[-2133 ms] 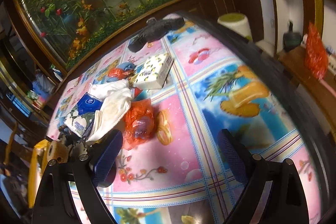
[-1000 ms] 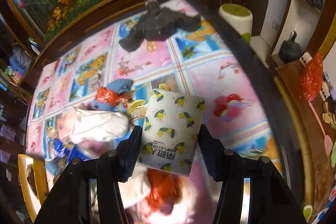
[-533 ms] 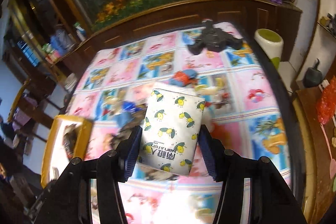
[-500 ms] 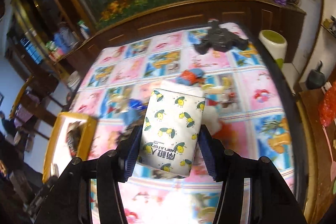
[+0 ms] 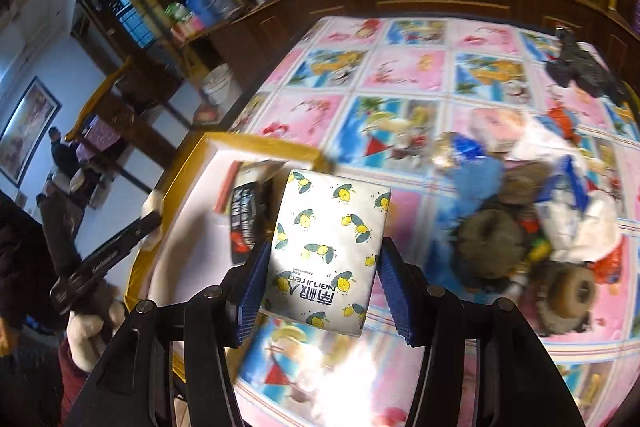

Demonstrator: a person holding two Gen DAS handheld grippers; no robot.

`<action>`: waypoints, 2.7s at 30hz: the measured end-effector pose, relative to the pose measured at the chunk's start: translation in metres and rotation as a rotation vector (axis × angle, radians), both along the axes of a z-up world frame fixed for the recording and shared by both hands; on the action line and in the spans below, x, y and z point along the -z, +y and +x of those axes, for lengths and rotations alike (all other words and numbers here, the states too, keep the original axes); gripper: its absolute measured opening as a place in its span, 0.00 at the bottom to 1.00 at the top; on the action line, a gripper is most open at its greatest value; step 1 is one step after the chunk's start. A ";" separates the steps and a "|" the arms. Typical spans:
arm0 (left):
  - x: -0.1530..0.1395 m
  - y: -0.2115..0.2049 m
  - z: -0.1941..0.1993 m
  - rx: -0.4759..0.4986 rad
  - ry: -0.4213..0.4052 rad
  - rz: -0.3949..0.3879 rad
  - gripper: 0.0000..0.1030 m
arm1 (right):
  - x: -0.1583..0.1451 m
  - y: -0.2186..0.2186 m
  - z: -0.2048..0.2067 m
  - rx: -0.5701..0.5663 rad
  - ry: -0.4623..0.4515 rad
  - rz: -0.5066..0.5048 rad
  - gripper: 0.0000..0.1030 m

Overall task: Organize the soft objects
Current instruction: 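Carry both tissue packs into the white box and open both tools, then return the left tool to the table and grasp the blue knitted cloth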

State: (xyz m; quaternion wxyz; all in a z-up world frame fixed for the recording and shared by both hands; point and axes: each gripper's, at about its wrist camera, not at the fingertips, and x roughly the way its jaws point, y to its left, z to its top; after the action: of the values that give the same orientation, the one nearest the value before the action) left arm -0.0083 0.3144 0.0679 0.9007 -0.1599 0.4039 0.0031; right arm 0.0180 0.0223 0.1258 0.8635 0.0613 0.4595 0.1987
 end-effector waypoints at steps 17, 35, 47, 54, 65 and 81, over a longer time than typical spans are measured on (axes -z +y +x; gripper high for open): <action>0.030 0.014 0.077 0.016 0.055 -0.063 0.57 | 0.063 0.110 0.139 -0.037 0.104 -0.095 0.52; -0.018 0.007 0.002 0.017 -0.014 -0.191 0.60 | 0.037 0.082 0.089 -0.006 -0.001 -0.051 0.71; -0.033 -0.097 -0.046 0.207 -0.001 -0.177 0.65 | -0.010 -0.077 -0.038 0.117 -0.139 0.032 0.82; -0.020 -0.165 -0.043 0.309 0.067 -0.154 0.65 | 0.003 -0.194 -0.085 0.339 -0.148 0.073 0.83; -0.021 -0.210 -0.009 0.323 0.105 -0.135 0.65 | 0.048 -0.268 -0.073 0.506 -0.119 0.203 0.83; 0.008 -0.273 0.148 0.292 0.170 -0.064 0.65 | 0.101 -0.284 0.006 0.544 -0.138 0.278 0.84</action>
State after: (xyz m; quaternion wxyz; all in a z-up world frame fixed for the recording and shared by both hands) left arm 0.1398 0.0410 0.0601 0.8487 -0.1273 0.4973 -0.1270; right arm 0.0239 -0.2619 0.0248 0.8976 0.2859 0.3347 0.0249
